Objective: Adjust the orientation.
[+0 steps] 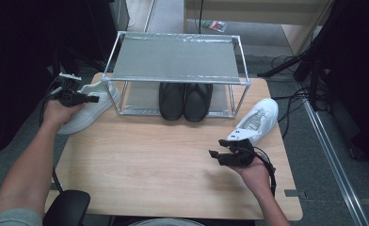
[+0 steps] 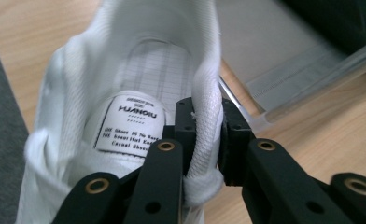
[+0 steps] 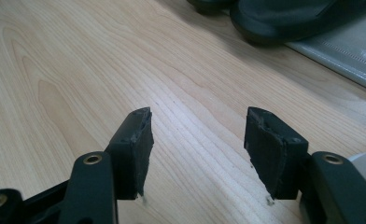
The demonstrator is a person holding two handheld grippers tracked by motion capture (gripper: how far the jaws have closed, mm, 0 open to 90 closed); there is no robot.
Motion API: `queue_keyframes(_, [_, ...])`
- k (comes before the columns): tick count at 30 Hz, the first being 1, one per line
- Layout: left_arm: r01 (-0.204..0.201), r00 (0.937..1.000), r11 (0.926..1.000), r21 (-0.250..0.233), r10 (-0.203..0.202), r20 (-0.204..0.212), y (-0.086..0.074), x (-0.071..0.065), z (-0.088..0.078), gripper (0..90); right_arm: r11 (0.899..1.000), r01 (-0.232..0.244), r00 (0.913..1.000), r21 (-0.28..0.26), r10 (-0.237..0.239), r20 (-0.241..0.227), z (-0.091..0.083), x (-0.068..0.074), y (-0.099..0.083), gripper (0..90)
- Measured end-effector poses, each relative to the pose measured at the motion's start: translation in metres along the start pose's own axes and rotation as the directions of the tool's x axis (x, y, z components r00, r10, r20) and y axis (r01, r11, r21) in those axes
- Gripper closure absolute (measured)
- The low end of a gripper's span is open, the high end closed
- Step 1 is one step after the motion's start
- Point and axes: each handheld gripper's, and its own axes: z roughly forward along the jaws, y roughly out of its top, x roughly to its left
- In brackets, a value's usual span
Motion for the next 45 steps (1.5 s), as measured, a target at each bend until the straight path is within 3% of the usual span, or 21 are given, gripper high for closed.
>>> queue_keyframes(3, [0.031, 0.9995, 0.9994, 0.012, -0.031, -0.010, 0.000, -0.001, -0.004, 83.3, 1.000, -0.004, 1.0000, -0.006, 0.004, -0.006, 0.000, -0.001, 0.001, 43.2])
queue_keyframes(7, [0.089, 0.9960, 0.9960, -0.011, -0.089, -0.006, 0.000, -0.003, -0.016, 83.5, 1.000, -0.010, 0.9999, -0.011, 0.010, -0.012, 0.002, -0.002, 0.003, 43.2])
queue_keyframes(11, [0.155, 0.9879, 0.9875, -0.029, -0.155, 0.003, 0.002, -0.007, -0.029, 83.4, 1.000, -0.009, 0.9996, -0.017, 0.008, -0.026, 0.004, -0.002, 0.005, 43.7])
queue_keyframes(17, [0.165, 0.9863, 0.9844, -0.061, -0.165, 0.003, -0.003, -0.019, -0.054, 83.5, 1.000, 0.006, 0.9990, -0.027, -0.007, -0.045, 0.007, -0.001, 0.011, 43.8])
queue_keyframes(22, [0.183, 0.9830, 0.9807, -0.068, -0.182, 0.022, -0.018, -0.032, -0.073, 83.5, 1.000, 0.010, 0.9979, -0.029, -0.012, -0.064, 0.011, 0.000, 0.016, 43.7])
queue_keyframes(29, [0.167, 0.9860, 0.9849, -0.047, -0.166, 0.016, -0.040, -0.058, -0.088, 83.5, 1.000, 0.002, 0.9961, -0.027, -0.004, -0.088, 0.019, 0.000, 0.022, 44.8])
queue_keyframes(38, [0.162, 0.9864, 0.9861, -0.035, -0.161, 0.032, -0.065, -0.085, -0.095, 83.5, 0.999, -0.008, 0.9933, -0.040, 0.003, -0.115, 0.021, -0.002, 0.029, 45.0])
queue_keyframes(45, [0.105, 0.9937, 0.9941, -0.029, -0.103, 0.043, -0.069, -0.115, -0.094, 83.6, 0.998, -0.029, 0.9918, -0.060, 0.021, -0.126, 0.020, -0.006, 0.032, 45.0])
